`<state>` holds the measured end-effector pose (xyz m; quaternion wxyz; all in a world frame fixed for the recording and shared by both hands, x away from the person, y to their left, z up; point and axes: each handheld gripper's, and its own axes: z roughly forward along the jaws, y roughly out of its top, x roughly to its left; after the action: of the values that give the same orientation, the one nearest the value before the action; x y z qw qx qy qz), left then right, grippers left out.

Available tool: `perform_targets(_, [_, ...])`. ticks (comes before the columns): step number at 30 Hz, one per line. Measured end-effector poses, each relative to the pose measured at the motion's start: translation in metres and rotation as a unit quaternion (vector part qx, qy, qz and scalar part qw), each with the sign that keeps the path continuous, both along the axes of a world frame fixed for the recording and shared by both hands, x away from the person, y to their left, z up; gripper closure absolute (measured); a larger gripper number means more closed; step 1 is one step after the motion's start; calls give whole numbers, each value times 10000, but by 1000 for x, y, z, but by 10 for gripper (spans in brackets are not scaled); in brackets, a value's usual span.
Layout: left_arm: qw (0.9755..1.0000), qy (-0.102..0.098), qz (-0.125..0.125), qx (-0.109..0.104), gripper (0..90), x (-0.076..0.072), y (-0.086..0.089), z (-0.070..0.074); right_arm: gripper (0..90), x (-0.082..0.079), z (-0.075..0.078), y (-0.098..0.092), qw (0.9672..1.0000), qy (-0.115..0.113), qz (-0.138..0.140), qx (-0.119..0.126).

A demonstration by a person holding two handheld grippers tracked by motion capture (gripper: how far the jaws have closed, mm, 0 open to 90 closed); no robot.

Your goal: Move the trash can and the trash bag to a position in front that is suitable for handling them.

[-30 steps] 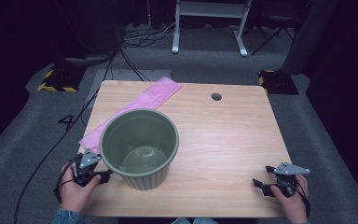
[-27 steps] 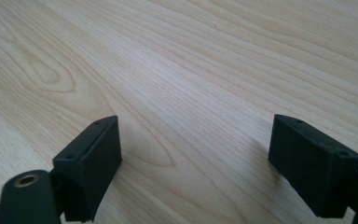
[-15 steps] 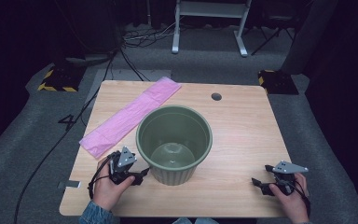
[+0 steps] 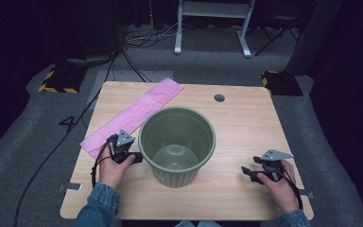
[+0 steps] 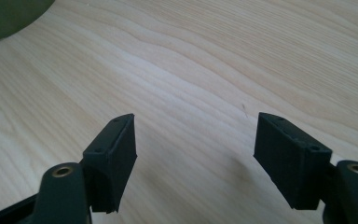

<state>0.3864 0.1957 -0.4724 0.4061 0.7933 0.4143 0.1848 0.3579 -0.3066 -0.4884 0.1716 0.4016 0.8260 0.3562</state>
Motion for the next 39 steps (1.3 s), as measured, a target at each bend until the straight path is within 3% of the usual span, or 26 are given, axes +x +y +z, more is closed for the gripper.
perform_targets(4, [9994, 80, -115, 316, 363, 3, -16, -5, 316, 15, -2, 22, 9998, 29, 0, -180])
perform_targets(9, [9985, 154, -417, 306, 355, -8, -36, -3, 310, 23, -3, 48, 9998, -16, 196, -3])
perform_targets(11, [9984, 154, -465, 287, 348, -12, -44, -3, 311, 19, -3, 52, 9998, -50, 167, 37])
perform_targets(14, [9975, 158, -604, 330, 343, -17, -55, -2, 314, 11, -1, 53, 9998, -128, 116, -96])
perform_targets(17, [9962, 203, -793, 297, 327, -20, -63, -5, 317, 8, 2, 53, 9997, -206, 136, 70])
perform_targets(20, [9960, 211, -818, 299, 330, -20, -69, -8, 317, 10, 1, 58, 9994, -256, 151, 158])
perform_targets(22, [9957, 162, -835, 374, 358, -23, -74, -9, 359, 10, 0, 64, 9992, -292, 220, 159])
perform_targets(24, [9940, 216, -956, 476, 466, -27, -78, -10, 385, 8, 0, 68, 9989, -395, 249, -36])
perform_targets(28, [9930, 249, -1053, 477, 492, -32, -80, -10, 418, 4, 2, 68, 9990, -376, 215, -129])
perform_targets(30, [9920, 282, -1112, 533, 491, -37, -81, -8, 448, -3, 4, 70, 9984, -430, 244, -274])
perform_targets(33, [9903, 172, -1158, 753, 450, -48, -80, -6, 424, -9, 4, 70, 9973, -511, 392, -365])
perform_targets(36, [9921, 126, -1113, 564, 337, -47, -73, -6, 327, -7, 1, 64, 9979, -414, 462, -183])
perform_targets(39, [9941, -2, -864, 652, 289, -41, -63, -1, 311, -5, -2, 56, 9986, -400, 309, -179])
